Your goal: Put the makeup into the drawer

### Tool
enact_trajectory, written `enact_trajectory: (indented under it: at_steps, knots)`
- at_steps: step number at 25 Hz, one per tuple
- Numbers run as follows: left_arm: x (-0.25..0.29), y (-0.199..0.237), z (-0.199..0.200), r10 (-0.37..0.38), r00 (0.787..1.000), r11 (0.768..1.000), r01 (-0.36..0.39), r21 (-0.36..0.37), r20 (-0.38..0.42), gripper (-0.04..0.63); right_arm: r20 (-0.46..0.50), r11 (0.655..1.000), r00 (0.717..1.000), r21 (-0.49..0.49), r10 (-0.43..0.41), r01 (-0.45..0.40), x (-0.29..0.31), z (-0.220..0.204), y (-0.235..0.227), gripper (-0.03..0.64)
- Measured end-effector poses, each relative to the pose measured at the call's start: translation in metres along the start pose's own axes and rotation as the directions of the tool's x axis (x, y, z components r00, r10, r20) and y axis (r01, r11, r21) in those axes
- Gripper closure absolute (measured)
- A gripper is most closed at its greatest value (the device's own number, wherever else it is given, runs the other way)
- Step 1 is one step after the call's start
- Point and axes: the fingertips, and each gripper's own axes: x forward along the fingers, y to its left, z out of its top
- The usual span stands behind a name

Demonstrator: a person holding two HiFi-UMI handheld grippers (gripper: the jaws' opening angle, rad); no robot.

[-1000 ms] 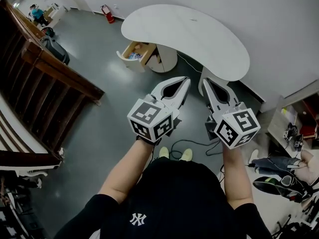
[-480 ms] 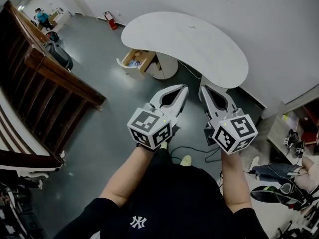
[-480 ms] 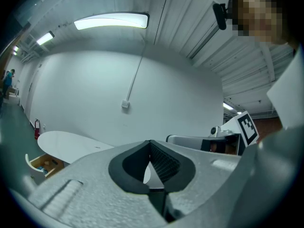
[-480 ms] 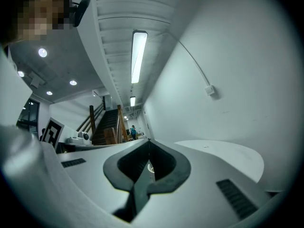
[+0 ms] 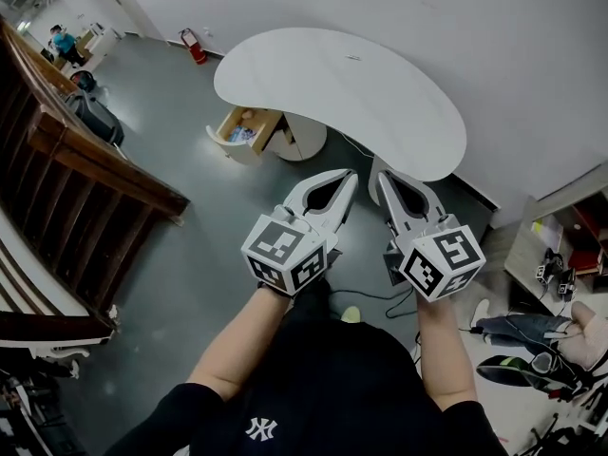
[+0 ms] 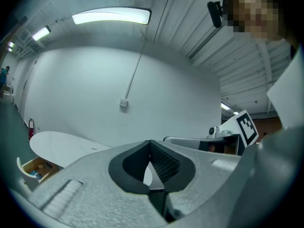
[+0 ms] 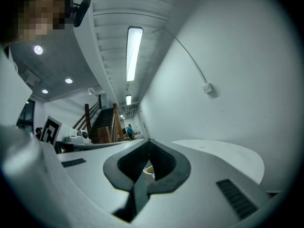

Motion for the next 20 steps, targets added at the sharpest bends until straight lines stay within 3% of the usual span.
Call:
enact_trajectory:
  at_steps: [20]
  knots:
    - [0.091, 0.188, 0.014, -0.073, 0.996, 0.997, 0.074, 0.020, -0.042, 0.586, -0.037, 0.995, 0.994, 0.002, -0.099, 0.099, 0.199, 0.005, -0.057, 0.601]
